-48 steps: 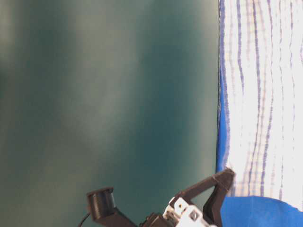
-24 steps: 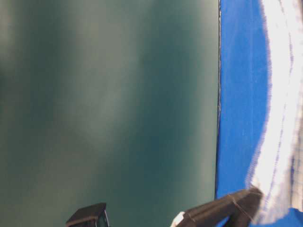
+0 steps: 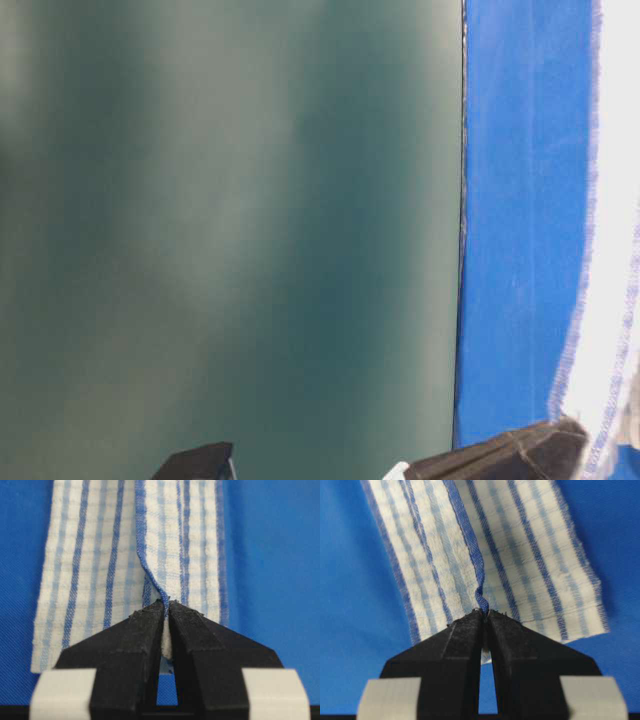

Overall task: Fold the blue towel.
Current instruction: 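Pull both held corners toward the bottom edge, folding the towel in half, then release the corners and regrasp the folded towel's left and right ends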

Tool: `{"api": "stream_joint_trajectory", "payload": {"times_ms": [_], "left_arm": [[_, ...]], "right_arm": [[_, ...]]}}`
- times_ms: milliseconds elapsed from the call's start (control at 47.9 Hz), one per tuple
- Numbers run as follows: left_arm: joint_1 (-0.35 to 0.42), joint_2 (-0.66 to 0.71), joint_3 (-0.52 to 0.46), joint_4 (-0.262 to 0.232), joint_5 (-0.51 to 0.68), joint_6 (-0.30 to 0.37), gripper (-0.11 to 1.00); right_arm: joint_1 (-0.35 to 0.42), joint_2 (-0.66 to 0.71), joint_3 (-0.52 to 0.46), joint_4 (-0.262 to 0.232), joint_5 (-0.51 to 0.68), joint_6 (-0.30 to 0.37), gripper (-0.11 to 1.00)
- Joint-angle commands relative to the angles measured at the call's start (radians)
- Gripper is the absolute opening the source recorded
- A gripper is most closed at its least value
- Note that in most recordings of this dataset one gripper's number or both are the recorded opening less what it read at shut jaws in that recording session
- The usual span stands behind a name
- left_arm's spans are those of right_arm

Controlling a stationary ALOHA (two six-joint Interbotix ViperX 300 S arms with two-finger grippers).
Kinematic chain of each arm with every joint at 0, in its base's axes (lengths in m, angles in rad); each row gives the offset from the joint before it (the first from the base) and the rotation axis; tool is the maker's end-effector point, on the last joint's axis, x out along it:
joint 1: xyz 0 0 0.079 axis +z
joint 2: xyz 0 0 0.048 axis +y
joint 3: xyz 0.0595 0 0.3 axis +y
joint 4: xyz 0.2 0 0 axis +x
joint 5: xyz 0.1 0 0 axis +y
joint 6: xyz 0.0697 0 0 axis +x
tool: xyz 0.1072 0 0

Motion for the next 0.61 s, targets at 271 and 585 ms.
{"api": "stream_joint_trajectory", "payload": {"times_ms": [271, 585], "left_arm": [[-0.008, 0.000, 0.005, -0.002, -0.015, -0.032, 0.11], [-0.012, -0.009, 0.008, 0.000, -0.006, -0.015, 0.65]], "right_arm": [[0.023, 0.023, -0.006, 0.003, -0.021, 0.034, 0.06], [0.034, 0.021, -0.009, -0.011, -0.021, 0.038, 0.67]]}}
